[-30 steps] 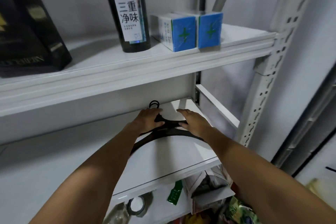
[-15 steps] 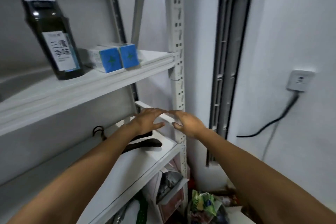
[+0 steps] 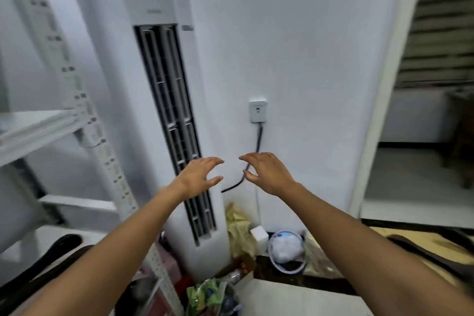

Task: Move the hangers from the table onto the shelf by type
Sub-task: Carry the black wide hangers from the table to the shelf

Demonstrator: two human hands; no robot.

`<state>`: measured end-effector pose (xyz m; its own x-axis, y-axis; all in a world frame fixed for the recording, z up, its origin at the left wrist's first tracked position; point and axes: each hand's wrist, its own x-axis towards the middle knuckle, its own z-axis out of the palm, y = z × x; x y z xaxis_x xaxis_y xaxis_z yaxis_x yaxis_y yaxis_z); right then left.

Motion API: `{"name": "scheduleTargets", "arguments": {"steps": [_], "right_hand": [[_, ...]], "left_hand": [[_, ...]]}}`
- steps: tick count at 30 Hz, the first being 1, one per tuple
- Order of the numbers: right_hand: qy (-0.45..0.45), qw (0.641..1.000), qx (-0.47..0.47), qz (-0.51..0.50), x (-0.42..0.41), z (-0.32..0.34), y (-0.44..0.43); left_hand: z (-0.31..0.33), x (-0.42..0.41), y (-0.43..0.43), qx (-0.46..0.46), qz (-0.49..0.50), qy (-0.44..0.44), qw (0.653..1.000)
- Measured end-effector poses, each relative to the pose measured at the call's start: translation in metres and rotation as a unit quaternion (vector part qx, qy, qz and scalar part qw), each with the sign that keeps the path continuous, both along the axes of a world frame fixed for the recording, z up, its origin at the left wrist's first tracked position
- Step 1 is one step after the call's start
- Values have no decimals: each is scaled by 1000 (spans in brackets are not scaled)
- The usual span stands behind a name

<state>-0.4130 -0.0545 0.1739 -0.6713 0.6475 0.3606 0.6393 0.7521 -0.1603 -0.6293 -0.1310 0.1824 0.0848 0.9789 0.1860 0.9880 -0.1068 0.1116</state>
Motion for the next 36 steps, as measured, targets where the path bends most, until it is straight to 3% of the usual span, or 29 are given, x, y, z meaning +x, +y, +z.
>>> {"name": "scheduleTargets", "arguments": {"steps": [8, 18, 26, 36], "right_hand": [[-9, 984, 10, -180, 185, 0, 18], [-31, 919, -24, -393, 380, -13, -17], [-45, 856, -42, -513, 443, -41, -32], [-27, 782, -108, -613, 447, -104, -10]], "left_hand": [[6, 172, 92, 14, -154, -26, 988], [-6, 383, 149, -2, -362, -40, 931], [-38, 483, 182, -32, -484, -4, 875], [-102, 542, 244, -80, -592, 24, 801]]}}
